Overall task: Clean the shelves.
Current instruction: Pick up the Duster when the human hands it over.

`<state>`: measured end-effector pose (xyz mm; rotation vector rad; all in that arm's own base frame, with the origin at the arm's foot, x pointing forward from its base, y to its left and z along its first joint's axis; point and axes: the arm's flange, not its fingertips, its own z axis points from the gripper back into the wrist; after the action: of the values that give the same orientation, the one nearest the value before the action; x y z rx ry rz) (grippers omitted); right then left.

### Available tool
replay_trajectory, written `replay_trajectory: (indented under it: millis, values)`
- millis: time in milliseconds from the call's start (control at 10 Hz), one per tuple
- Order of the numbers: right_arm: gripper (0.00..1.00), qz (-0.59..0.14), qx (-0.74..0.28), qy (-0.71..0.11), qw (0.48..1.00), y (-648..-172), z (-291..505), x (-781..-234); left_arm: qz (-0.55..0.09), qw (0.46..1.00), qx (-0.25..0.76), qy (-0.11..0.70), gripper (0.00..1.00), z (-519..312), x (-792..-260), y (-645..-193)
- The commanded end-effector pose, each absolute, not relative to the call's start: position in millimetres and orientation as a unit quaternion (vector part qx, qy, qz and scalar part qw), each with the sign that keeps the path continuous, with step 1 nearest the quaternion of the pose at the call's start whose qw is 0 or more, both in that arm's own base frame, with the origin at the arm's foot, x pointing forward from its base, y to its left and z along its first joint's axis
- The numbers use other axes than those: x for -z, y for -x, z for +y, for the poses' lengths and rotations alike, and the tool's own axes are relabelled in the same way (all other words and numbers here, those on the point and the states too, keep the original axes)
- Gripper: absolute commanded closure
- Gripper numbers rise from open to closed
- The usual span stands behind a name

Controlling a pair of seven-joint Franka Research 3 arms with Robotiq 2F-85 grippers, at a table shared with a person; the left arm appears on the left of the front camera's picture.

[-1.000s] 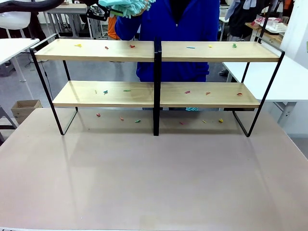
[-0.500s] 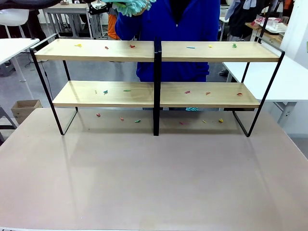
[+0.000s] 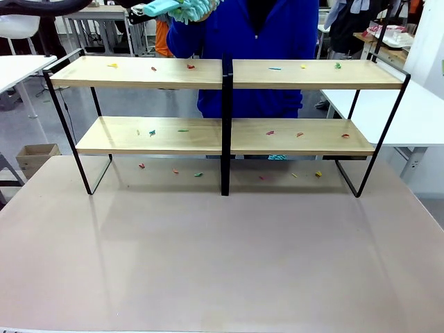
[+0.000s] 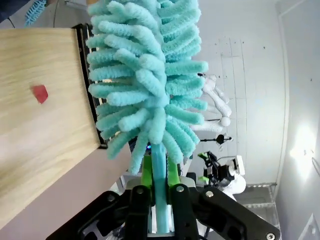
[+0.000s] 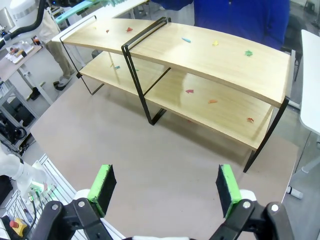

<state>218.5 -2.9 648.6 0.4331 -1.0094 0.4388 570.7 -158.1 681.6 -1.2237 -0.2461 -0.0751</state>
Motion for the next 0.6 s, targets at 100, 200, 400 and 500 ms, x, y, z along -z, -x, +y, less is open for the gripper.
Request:
replay_trajectory:
  millis: [100,200,400,500]
  values:
    - [0.0,-0.475,-0.207,-0.206,0.83,-218,-4,-649,-0.063,0.811,0.24,0.53,1.0,-91,-700,-492]
    - [0.0,-0.475,-0.207,-0.206,0.83,-218,-4,-649,-0.074,0.798,0.261,0.538,1.0,-54,-709,-466]
    - [0.0,-0.475,-0.207,-0.206,0.83,-218,-4,-649,-0.139,0.796,0.289,0.514,1.0,18,-723,-413]
    - [0.0,-0.475,-0.207,-0.206,0.83,-218,-4,-649,-0.172,0.799,0.298,0.493,1.0,48,-728,-393]
